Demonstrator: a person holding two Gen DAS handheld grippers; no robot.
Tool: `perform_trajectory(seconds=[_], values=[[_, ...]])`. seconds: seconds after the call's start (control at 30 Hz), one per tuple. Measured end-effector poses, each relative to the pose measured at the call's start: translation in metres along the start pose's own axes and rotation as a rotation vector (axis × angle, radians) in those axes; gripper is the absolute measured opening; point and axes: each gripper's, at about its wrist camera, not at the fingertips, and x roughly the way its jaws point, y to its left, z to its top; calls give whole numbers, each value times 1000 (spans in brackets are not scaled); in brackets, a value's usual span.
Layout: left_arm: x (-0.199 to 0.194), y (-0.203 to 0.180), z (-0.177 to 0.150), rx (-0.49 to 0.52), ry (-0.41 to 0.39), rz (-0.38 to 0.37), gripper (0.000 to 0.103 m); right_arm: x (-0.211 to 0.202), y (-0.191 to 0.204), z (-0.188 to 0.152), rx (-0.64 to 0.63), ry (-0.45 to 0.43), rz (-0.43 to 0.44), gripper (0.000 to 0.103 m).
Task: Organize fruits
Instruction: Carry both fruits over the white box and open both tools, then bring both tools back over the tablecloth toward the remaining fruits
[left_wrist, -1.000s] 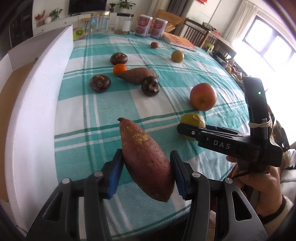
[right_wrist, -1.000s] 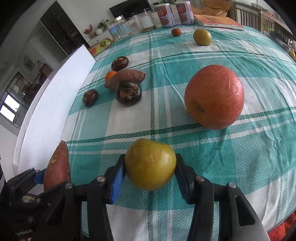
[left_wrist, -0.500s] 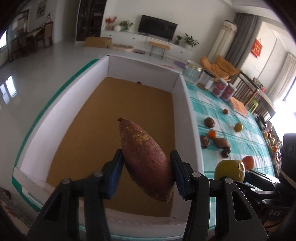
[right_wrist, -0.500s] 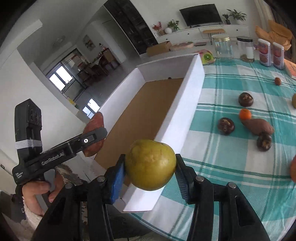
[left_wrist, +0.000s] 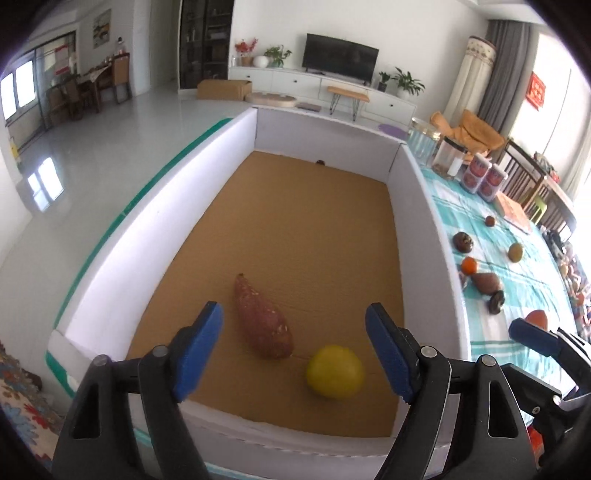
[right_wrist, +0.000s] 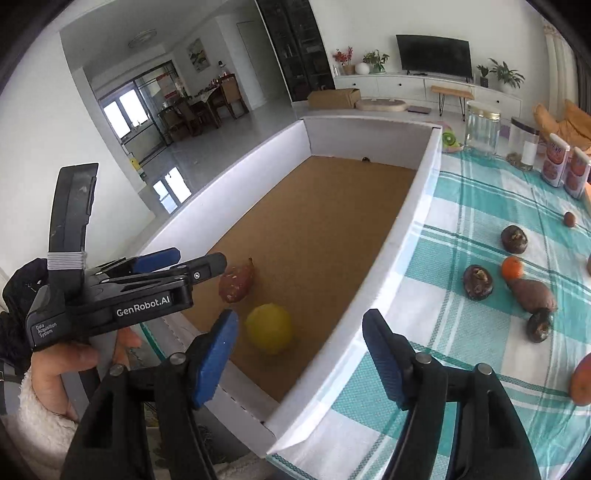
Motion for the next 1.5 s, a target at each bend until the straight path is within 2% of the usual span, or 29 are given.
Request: perform_trajectory(seconds=[0.1,0.23,0.33,0.43,0.53,0.63,0.97,1.07,1.23,1.5], values=[[-11,-33,3,40,-41,-90,82,-41,-31,-29,56,-86,-117,87],[-27,-93,-7,129,-61,-243,82,-73,-84,-78,169,-133,-304,89],[-25,-146,-23,217,-19,-350,83,-87,-129,-108,312,-128,-401,89],[-15,-193,-46,287,43,-411,83,-105,-169,-133,444,-145,-462,89],[1,-226,-69,344,86,-402,83,-120,-193,-155,549,-175,-463,89],[22,-244,-86,383,113,-379,83,-129,-201,-161,601,-220,-466,89],[87,-239,-113,408,153,-241,83,-124,-199,-162,586,-251,-485,89],[87,-236,-116,436,110,-217,83,-124,-199,-162,582,-252,-488,89],[89,-236,-118,450,89,-209,86,-120,-194,-158,552,-248,-501,89],[93,-242,-119,468,94,-184,92,-119,-191,-156,534,-248,-501,89]])
